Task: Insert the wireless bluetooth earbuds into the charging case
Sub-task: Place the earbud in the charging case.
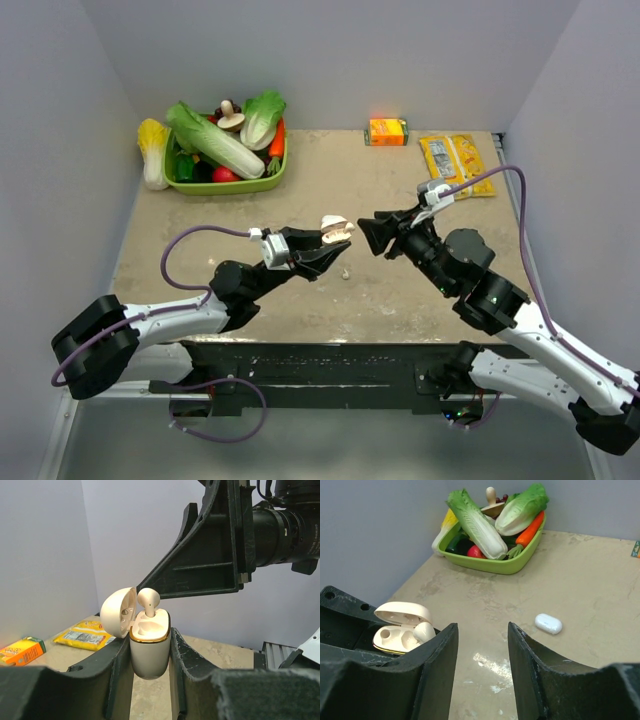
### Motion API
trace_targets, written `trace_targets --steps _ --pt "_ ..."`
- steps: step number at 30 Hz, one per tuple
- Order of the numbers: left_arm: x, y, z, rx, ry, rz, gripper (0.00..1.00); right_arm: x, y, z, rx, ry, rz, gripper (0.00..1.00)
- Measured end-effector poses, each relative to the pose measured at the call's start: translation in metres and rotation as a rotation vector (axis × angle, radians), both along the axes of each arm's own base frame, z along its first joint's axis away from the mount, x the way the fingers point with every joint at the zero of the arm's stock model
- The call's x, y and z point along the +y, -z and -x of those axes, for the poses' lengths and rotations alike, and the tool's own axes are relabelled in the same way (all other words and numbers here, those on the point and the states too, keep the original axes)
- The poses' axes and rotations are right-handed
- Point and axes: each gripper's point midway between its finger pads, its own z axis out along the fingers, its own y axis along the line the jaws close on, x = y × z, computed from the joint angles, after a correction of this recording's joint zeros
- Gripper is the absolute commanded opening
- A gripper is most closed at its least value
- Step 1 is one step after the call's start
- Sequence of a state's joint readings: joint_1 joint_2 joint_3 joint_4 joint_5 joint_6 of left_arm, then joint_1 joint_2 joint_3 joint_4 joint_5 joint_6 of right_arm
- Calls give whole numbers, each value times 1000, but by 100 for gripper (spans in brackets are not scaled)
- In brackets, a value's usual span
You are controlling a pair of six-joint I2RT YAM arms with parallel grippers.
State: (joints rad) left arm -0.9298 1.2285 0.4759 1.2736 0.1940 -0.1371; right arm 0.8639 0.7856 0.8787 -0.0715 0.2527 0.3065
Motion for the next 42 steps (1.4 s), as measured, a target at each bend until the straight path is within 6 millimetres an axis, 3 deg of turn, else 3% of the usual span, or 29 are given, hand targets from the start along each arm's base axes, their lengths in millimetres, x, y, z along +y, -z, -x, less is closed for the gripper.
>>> trace_targets --steps 31,42 --pt "3 -5 -3 -7 -22 26 0 20 3 20 8 -115 12 49" --pt "1 3 -9 16 -39 8 0 9 -13 31 -26 -119 -28 53"
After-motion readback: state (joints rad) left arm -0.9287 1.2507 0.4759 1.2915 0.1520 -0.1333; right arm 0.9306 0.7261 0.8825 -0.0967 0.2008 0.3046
